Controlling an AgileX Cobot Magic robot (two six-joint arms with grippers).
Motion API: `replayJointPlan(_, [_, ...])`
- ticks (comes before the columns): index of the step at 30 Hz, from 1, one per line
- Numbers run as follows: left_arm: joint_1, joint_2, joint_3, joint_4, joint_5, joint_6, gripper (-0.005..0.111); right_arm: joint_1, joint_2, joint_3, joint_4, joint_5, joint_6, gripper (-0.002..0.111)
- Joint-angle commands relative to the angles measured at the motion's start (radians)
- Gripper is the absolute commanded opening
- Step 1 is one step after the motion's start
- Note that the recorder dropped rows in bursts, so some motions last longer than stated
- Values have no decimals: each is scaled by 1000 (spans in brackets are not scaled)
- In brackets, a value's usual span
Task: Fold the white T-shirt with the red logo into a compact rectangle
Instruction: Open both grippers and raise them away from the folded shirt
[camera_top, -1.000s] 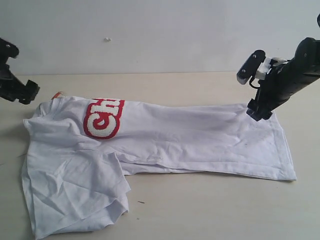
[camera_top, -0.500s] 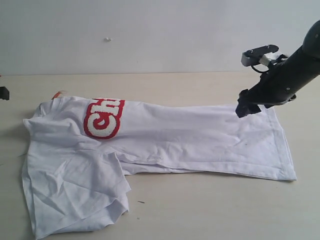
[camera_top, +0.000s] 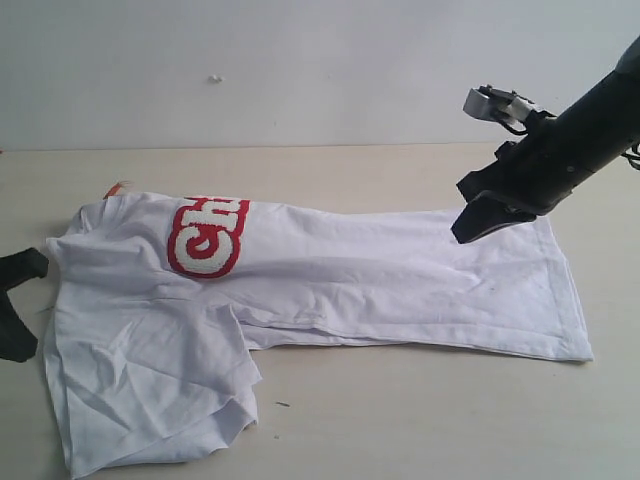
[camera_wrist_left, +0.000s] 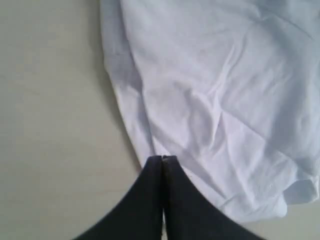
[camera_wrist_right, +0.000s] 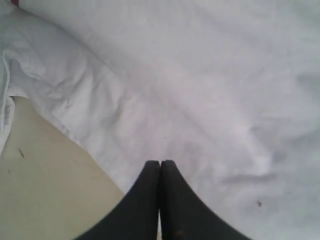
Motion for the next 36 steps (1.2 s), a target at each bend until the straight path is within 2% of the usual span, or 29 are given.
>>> replayJointPlan(1, [1, -15, 65, -121, -53, 37, 0, -4, -10, -4, 44, 33, 3, 0])
replayJointPlan(13, [1, -15, 86, -138, -33, 90, 0, -4, -10, -4, 93, 64, -6, 0])
replayJointPlan(17, [1, -15, 113, -118, -77, 98, 3, -4, -10, -4, 117, 66, -12, 0])
replayJointPlan(20, [1, -15, 144, -116, -107, 124, 19, -4, -10, -4, 116, 68, -12, 0])
replayJointPlan(25, [1, -15, 159, -125, -120, 135, 64, -4, -10, -4, 116, 68, -12, 0])
replayJointPlan(27, [1, -13, 159, -141, -107, 135, 72, -4, -10, -4, 116, 68, -12, 0])
replayJointPlan(30, [1, -4, 159, -164, -97, 135, 70, -4, -10, -4, 116, 68, -12, 0])
replayJointPlan(34, [-3, 45, 159, -214, -66, 143, 56, -4, -10, -4, 116, 68, -12, 0])
replayJointPlan(36, [-12, 78, 159, -214, -64, 143, 53, -4, -10, -4, 116, 68, -12, 0])
